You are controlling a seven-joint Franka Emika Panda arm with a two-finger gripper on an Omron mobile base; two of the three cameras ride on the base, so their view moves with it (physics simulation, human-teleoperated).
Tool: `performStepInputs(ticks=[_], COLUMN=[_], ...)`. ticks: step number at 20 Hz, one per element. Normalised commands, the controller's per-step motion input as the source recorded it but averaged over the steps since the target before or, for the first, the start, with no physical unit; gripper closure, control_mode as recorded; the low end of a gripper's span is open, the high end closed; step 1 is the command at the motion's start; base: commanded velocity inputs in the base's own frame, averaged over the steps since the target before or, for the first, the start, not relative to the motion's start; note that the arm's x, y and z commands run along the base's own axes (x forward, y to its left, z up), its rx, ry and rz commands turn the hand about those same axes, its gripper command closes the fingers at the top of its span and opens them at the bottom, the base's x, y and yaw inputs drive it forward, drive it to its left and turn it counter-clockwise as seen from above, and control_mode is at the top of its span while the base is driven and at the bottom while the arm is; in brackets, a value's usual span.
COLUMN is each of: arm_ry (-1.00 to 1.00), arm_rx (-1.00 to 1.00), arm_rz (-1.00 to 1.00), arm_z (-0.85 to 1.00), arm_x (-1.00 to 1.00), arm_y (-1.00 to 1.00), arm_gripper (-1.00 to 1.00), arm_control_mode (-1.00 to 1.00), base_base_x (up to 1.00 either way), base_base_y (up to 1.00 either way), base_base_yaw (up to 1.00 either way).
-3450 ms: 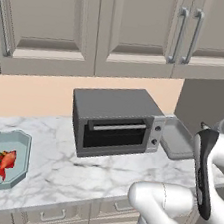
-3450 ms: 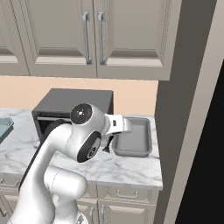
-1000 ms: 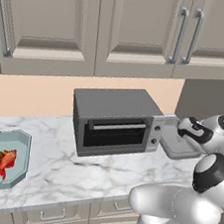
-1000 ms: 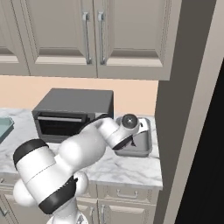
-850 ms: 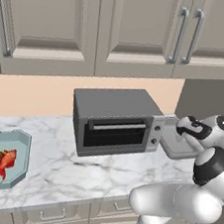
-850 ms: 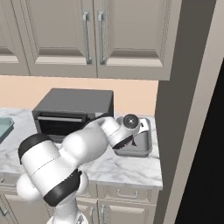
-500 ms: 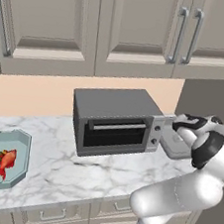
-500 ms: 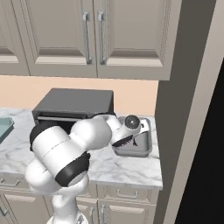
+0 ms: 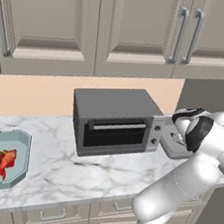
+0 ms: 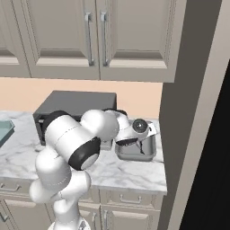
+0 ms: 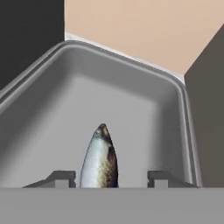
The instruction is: Place one cucumber and one fish in each tupperware on the nearby counter, to pack two identical lunches.
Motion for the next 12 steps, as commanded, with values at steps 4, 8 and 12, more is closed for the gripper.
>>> performStepInputs(ticks=[4,8,12], arm_ry=[0.00,0.00,0.02], arm_rx=[0.00,-0.04,-0.11], arm_rz=[0.00,0.00,0.00], arm_z=[0.01,0.88,1.00], arm_x=[0.15,-0.42,-0.85], arm_y=[-0.14,0.00,0.00], arm_gripper=[-1.00,-1.00,-1.00], arm_control_mode=[-1.00,-1.00,-1.00], base_base_x=[0.00,0.00,0.00], base_base_y=[0.00,0.00,0.00], base_base_yaw=[0.00,0.00,0.00])
